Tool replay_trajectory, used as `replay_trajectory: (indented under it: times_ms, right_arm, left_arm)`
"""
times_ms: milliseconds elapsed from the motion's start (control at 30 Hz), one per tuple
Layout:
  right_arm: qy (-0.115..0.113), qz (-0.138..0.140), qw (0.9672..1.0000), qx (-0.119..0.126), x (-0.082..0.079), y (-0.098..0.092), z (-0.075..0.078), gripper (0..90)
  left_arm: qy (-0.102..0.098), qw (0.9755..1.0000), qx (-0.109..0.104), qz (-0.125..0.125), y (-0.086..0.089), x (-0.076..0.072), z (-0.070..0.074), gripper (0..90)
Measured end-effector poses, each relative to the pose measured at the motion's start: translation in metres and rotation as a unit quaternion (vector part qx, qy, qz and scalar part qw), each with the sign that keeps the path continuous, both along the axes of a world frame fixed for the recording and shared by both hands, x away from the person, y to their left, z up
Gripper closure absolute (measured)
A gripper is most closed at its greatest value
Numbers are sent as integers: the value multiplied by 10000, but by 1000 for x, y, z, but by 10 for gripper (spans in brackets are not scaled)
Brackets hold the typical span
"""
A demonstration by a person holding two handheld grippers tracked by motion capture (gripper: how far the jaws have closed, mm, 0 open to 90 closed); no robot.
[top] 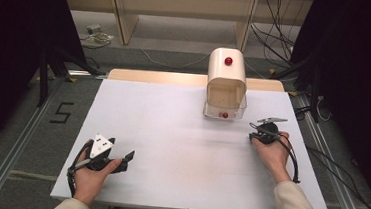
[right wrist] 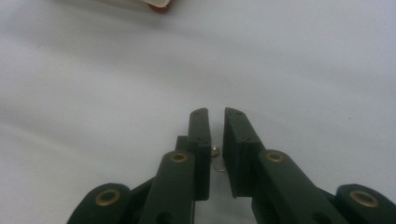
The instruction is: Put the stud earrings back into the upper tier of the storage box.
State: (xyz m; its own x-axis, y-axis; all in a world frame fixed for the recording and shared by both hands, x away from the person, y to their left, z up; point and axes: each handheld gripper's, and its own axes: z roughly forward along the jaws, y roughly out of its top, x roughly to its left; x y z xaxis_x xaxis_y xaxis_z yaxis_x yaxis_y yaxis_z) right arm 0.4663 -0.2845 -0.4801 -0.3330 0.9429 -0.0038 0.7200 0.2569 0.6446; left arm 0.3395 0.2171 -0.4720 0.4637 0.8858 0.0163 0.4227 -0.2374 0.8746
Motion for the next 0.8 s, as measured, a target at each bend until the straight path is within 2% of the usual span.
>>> replay_trajectory:
  times_ms: [800]
  right_arm:
    - [-80,-116,9998,110,-3,0,-1,877]
  left_arm:
    - [-10,10000,12,-11,0,0,0,163]
